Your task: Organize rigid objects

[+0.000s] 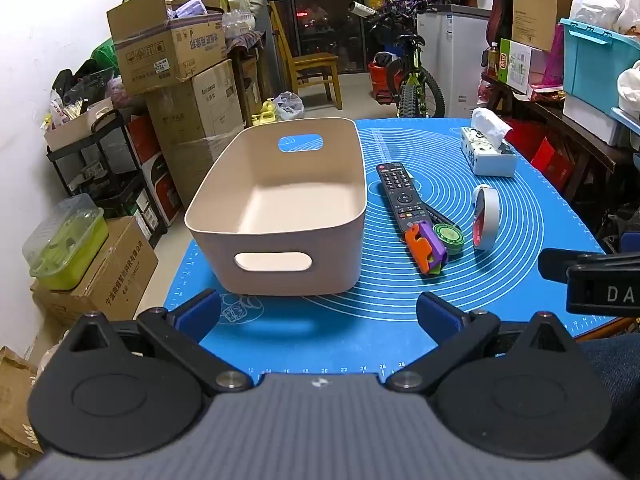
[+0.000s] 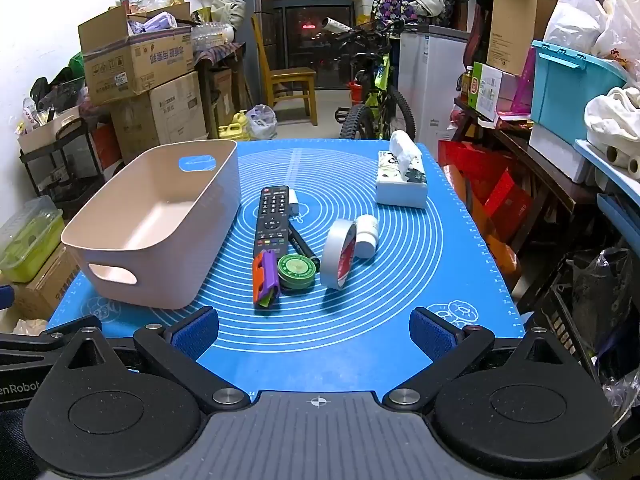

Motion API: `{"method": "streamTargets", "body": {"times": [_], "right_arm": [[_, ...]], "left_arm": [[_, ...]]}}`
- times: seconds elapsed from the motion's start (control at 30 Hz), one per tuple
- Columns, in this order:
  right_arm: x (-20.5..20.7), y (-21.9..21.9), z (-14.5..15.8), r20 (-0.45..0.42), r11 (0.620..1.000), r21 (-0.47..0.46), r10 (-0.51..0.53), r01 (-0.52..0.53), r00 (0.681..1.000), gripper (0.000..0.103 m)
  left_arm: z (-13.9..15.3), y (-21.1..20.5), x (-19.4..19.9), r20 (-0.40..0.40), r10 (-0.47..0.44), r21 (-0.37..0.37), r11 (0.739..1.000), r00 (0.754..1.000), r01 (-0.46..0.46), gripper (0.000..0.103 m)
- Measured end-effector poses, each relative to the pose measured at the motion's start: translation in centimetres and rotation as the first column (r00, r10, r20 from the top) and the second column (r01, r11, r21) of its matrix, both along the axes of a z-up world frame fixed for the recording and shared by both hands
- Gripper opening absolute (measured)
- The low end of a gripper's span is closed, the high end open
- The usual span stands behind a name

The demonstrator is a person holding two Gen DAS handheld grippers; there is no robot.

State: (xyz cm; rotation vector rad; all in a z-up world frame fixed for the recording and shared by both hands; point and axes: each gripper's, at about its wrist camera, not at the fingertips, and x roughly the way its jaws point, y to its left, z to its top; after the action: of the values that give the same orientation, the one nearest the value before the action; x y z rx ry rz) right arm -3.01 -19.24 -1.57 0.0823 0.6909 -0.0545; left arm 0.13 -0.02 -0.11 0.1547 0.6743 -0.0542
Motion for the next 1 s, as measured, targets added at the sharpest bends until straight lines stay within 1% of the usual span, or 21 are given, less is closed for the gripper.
{"method": "streamTargets", "body": {"times": [1.0], "right_arm": [[-0.05, 0.07, 0.06, 0.001, 1.0, -0.001, 0.0, 0.0, 1.0, 0.101]], "left_arm": [[-0.21, -0.36, -0.2, -0.002, 0.0, 0.005, 1.0, 1.0, 0.0, 0.102]]}}
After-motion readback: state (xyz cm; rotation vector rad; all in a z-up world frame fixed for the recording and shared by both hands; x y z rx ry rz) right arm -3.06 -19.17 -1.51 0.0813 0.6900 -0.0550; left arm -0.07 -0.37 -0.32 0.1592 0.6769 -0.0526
